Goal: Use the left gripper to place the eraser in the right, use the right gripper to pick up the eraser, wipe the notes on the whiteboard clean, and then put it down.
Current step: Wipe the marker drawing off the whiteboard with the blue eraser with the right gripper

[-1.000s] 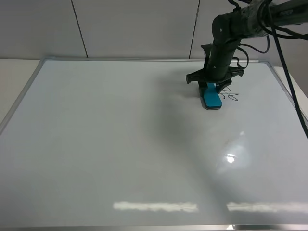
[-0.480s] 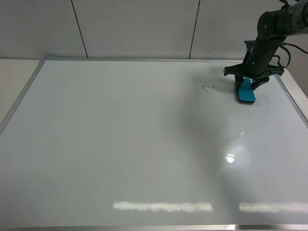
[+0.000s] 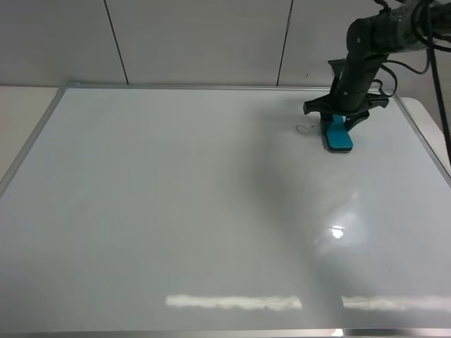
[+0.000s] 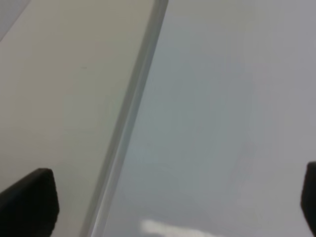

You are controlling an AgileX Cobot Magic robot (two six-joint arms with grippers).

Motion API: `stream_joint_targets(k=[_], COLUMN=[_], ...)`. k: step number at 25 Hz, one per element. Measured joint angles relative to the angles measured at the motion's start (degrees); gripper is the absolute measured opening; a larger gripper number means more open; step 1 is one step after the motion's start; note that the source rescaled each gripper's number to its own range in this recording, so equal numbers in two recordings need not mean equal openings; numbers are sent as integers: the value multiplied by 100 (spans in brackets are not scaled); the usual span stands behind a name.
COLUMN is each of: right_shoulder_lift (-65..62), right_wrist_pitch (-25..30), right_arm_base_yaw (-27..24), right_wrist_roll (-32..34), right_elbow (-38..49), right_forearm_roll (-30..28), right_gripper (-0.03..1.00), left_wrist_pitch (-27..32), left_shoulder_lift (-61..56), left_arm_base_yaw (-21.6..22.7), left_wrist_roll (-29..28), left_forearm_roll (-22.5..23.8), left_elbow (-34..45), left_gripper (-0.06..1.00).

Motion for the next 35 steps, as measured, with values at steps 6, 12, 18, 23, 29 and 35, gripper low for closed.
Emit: stream_joint_targets(k=[6,12,18,23,29,35], right_shoulder_lift=[12,106,322,359,382,382], right_wrist_pitch=[-463,-723,-631,-707,-782,-763], right_arm_base_yaw=[1112,1292,1054,506,-387,-820], right_wrist_roll=[234,617,620,511,339,-240], right_elbow=[0,-11,-231,-297,-313,-327], right_forearm_roll=[-13,-259,-202,-534,-689,-132], right_gripper=[4,4,4,4,4,4], left_wrist_pitch=[0,0,0,0,0,0], left_shoulder_lift=[0,0,0,0,0,0], left_arm_base_yaw=[0,0,0,0,0,0], left_wrist_roll=[0,-2,-2,-2,-2,-2], left_forearm_roll=[0,0,0,0,0,0], left_elbow=[0,0,0,0,0,0], left_gripper=[100,100,100,100,100,100])
